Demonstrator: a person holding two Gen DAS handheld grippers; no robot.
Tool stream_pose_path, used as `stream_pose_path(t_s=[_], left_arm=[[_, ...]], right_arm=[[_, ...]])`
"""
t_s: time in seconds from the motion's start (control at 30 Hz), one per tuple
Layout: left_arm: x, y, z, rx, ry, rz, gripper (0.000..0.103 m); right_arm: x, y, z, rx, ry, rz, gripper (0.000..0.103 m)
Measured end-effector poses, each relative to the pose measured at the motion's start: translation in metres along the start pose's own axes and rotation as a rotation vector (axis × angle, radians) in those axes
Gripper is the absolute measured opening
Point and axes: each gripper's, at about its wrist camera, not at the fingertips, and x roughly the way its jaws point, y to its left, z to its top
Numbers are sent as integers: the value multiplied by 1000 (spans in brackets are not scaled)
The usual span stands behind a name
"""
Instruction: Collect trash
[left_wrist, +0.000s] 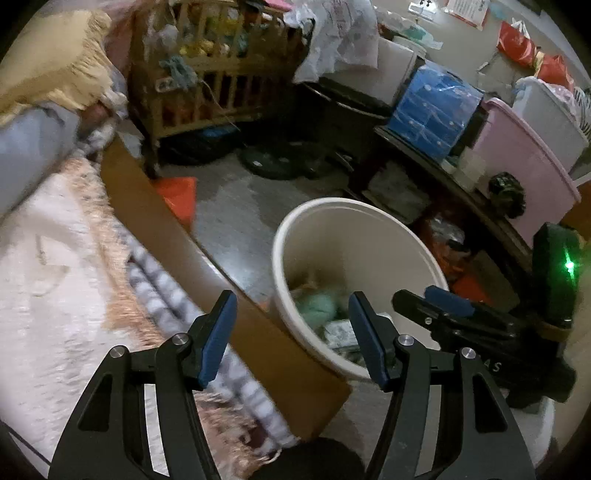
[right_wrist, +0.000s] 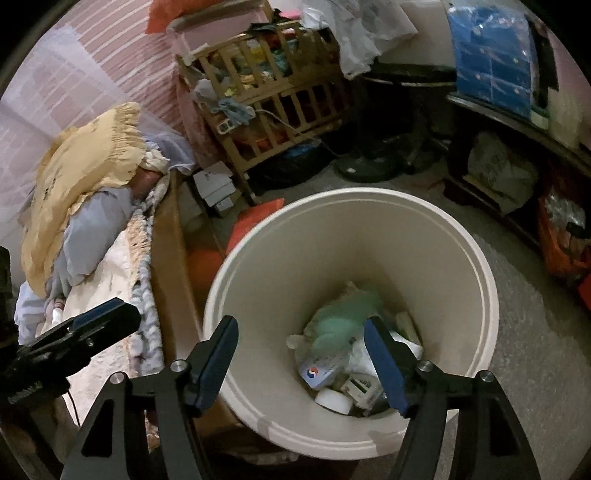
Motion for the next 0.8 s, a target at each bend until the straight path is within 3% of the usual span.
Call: stream_pose_path(t_s=[0.27,0.5,0.8], left_arm=[[-45,4,-8,14,-117,128,62],[-90,12,-13,-4,-221,157,62],[-123,10,-23,7,-294,205,62]], right_arm=[[-19,36,-7,-80,-53,-13,68],[-48,65,-10,-119,-126,-4,69],[-87,94,-17,-177,-238,-44,75]])
